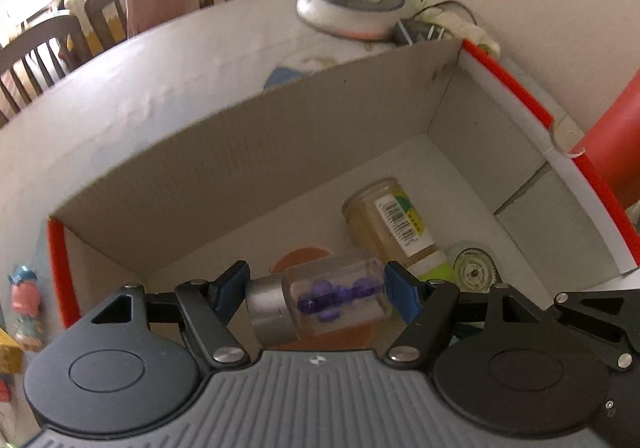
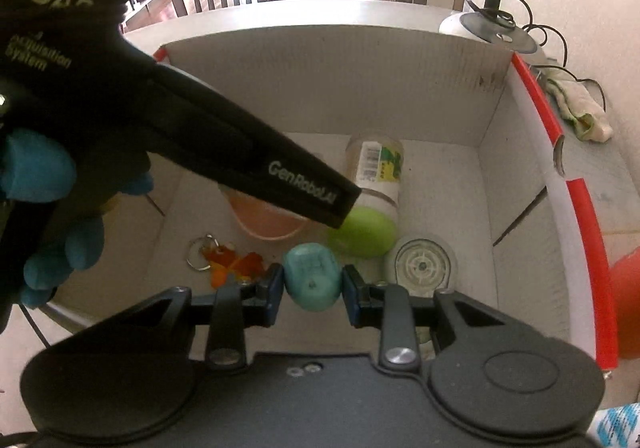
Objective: Organize rigid objects
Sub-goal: 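Lower both items into the box and open both tools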
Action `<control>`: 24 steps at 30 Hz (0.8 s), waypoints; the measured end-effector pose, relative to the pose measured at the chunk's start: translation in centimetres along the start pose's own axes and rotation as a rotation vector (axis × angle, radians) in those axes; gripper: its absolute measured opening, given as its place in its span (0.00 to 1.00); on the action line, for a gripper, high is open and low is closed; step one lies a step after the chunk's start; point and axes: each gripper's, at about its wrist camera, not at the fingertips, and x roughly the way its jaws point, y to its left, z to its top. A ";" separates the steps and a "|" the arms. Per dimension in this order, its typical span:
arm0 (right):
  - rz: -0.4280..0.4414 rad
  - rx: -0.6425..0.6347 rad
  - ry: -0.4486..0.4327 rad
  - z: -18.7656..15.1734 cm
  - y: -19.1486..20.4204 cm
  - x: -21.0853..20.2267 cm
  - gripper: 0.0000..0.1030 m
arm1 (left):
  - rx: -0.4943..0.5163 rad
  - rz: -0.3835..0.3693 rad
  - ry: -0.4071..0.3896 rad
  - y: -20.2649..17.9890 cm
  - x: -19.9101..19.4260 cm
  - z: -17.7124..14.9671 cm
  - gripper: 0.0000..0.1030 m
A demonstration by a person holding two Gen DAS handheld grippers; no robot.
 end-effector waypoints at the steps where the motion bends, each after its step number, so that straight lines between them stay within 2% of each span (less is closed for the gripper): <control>1: 0.002 0.002 -0.001 -0.1 0.0 0.0 0.29 | -0.004 -0.003 0.006 0.1 0.2 0.0 0.72; 13: 0.003 0.028 -0.017 0.0 -0.1 -0.8 0.34 | 0.019 0.016 -0.014 0.0 -0.8 -0.1 0.72; 24: 0.023 0.089 -0.084 0.0 0.1 -3.8 0.48 | 0.010 0.002 -0.088 0.8 -4.8 -1.3 0.72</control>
